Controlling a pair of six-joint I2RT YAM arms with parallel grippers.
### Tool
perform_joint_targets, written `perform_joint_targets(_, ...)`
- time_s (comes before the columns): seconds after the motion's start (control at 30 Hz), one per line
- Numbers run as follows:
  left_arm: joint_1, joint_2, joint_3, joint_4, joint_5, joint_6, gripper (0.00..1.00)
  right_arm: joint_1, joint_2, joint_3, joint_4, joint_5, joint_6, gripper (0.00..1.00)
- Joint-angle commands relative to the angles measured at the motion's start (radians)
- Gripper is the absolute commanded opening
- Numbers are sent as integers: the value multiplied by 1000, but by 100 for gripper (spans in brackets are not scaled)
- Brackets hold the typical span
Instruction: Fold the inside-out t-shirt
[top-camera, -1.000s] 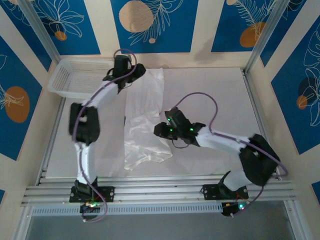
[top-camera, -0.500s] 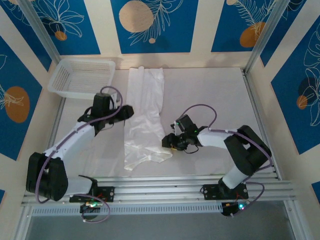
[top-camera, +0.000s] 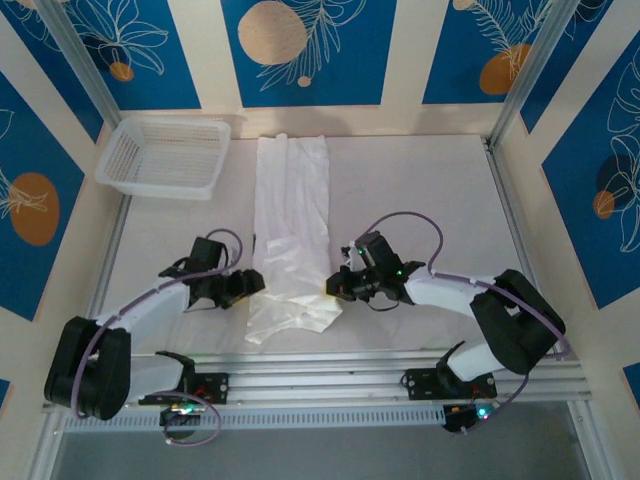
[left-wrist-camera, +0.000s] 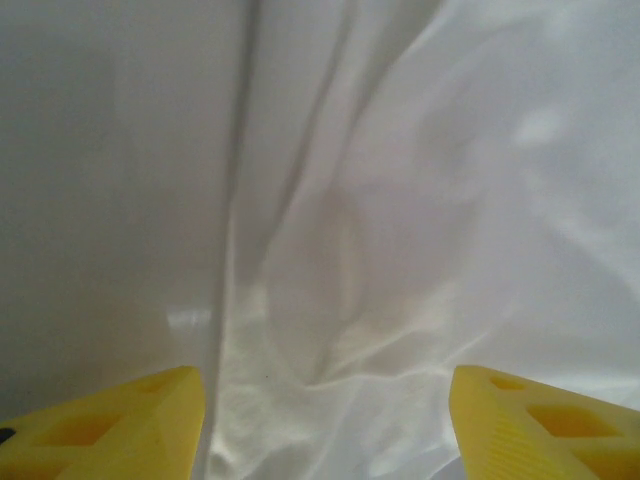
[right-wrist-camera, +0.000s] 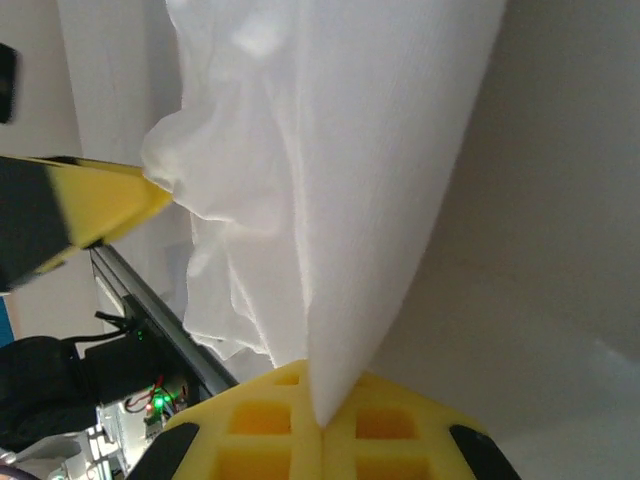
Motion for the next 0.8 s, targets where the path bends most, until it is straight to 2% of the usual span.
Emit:
perform_joint_targets(0.0,-12,30,-8,62,89,-38,66,8,3,-22,6,-7,52,0)
perform_joint_targets(0.2,-14,132,12,82,109,-13,63,21,38,-3,38,-12,59,0)
perform_joint_targets(0.33,-20,169,3,163,137,-51,44,29,58,5,34,-23,52,0)
perform_joint_targets(0.4,-22,148,15,140,117,-44,39,32,61,1,33,-20,54,0)
perform_joint_targets(0.6,-22,60,37,72,56,-21,39,33,67,5,25,-17,51,0)
perform_joint_targets(0.77,-21,99,18,108,49,-35,40,33,66,1,17,-15,51,0)
